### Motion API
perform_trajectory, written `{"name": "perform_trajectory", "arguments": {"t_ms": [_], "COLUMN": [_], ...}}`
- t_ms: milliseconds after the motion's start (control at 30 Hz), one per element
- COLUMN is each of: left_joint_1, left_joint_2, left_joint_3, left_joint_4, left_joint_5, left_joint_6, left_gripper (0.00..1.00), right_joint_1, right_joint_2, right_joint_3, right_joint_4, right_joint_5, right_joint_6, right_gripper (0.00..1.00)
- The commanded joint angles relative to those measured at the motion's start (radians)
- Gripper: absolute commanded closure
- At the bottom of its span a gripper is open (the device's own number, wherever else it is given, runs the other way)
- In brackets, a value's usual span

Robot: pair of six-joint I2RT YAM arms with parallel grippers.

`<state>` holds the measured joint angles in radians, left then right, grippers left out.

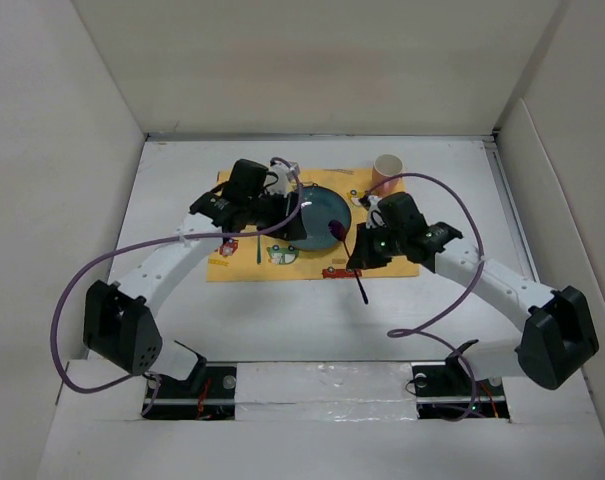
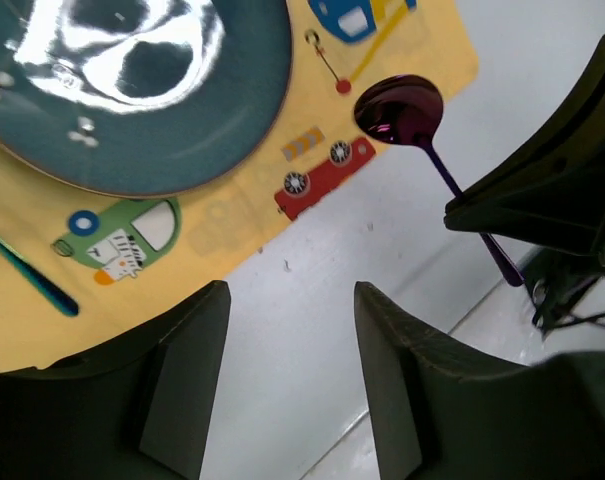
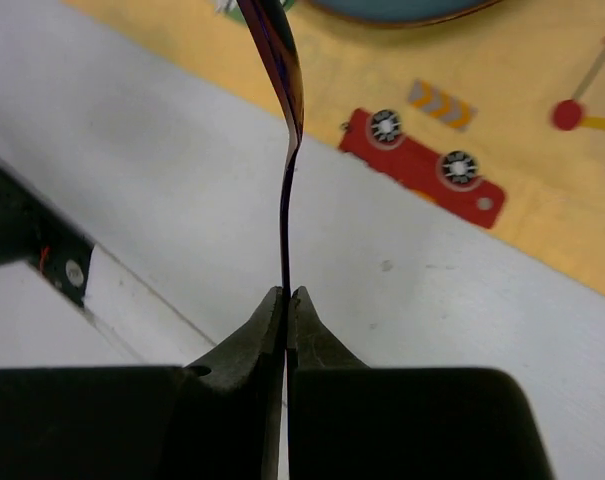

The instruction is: Set the dinner table for one person

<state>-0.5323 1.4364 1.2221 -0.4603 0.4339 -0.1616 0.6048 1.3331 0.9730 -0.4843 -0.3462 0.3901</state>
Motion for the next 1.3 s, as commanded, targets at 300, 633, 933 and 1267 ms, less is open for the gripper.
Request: {"name": "perform_trajectory", "arguments": {"t_ms": [300, 633, 933, 1267], "left_joint_1": [0.041, 0.041, 0.041, 0.041], "left_joint_2": [-0.189, -0.215, -0.211, -0.200], "left_joint_3": [0.050, -0.050, -0.050, -0.055], "left_joint_4": [0.157, 0.183, 0.167, 0.172], "left_joint_5": [-0.176, -0.132, -0.141, -0.141], "left_joint_6": [-0.161, -0.171, -0.158, -0.168], "left_gripper": [0.50, 0.51, 0.51, 0.52], "right_joint_1": [-0.212, -0.241, -0.241, -0.241], "right_joint_2": [0.188, 0.420, 0.554, 0.592], "right_joint_3": [0.124, 0.303, 0.397, 0.388], "right_joint_4": [0.136, 0.148, 0.125, 0.135], "right_joint_5": [0.136, 0.256, 0.315, 0.297], "right_joint_6": [0.061, 0.079, 0.058, 0.038], "right_gripper": [1.00, 1.00, 1.00, 1.00]}}
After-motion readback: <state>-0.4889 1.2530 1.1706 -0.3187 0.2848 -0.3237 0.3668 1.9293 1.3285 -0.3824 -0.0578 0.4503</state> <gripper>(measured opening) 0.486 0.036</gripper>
